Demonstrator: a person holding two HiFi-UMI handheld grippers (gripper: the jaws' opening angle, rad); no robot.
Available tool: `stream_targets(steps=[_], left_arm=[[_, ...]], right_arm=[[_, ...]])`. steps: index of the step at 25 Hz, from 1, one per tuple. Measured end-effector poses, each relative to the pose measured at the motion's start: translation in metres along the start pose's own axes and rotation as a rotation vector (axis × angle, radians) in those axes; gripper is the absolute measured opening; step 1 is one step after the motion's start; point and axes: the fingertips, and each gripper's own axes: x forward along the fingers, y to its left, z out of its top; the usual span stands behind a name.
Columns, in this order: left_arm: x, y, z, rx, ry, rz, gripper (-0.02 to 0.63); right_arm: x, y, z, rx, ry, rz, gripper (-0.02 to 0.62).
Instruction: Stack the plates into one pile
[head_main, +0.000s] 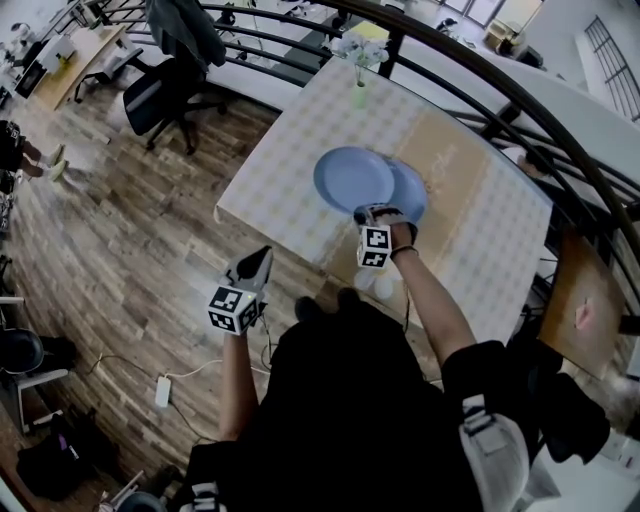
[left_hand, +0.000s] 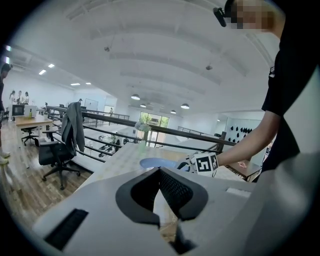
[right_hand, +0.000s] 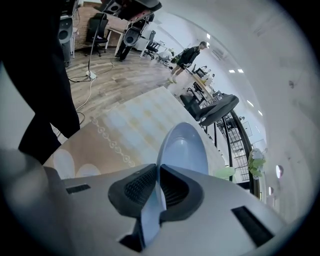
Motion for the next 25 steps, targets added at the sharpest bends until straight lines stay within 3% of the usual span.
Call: stream_targets(steps=[25], left_arm=[[0.056,-0.039,0.009,0.039,0.056,-0.054,0.0]], right_arm=[[0.002,0.019,-0.081,0.077,0.046,0.037,0.018]])
